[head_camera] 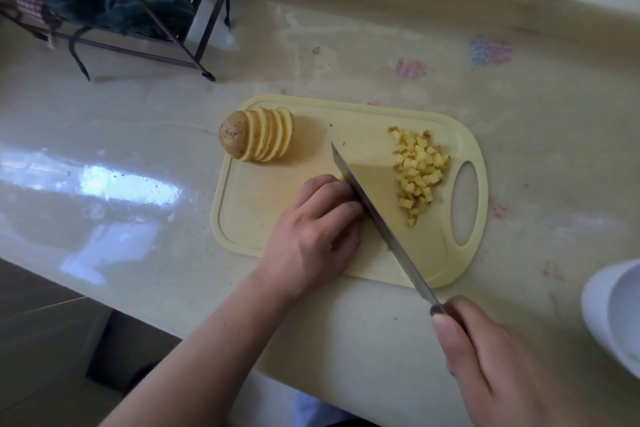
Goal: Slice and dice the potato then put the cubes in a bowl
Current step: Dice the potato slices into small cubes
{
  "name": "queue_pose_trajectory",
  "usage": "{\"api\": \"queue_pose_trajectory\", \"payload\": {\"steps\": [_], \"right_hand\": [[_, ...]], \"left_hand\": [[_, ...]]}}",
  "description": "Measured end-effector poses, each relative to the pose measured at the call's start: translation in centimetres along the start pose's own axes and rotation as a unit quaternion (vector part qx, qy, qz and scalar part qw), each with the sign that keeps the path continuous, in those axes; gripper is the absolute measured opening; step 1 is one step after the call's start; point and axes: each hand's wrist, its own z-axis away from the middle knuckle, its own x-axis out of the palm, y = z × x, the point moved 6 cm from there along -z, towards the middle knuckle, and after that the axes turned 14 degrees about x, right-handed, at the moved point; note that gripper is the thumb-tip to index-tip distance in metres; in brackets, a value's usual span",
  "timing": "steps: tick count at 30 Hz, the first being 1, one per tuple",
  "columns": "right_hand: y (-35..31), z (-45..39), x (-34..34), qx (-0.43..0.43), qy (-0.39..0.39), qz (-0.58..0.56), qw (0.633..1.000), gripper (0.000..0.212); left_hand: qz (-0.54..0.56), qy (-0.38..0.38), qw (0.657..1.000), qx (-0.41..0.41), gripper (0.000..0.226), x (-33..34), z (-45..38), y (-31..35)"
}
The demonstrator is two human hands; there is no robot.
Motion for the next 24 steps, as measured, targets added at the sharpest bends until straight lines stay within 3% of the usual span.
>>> {"api": "queue_pose_trajectory", "payload": {"steps": [6,12,18,24], "right_hand": [[-1.6,-2.0,0.2,-0.045,0.011,-0.031,0.998,0.036],[-1.8,-1.4,0.5,-0.03,0.031,-0.004,0.999,0.05],[-1.4,-1.3,0.7,-0.033,0.055,0.018,0.998,0.046],[-1.1,-1.8,0.0,-0.011,0.028,-0.047,0.998,0.054]], "left_hand": [[-0.004,0.014,1.0,0.0,0.007,-0.2,-0.1,0.3],[-0.003,0.021,1.0,-0.006,0.009,0.0,0.1,0.5],[-0.01,0.028,1.0,-0.008,0.01,0.0,0.2,0.6],[-0.002,0.031,1.0,-0.005,0.008,-0.2,0.2,0.4]]}}
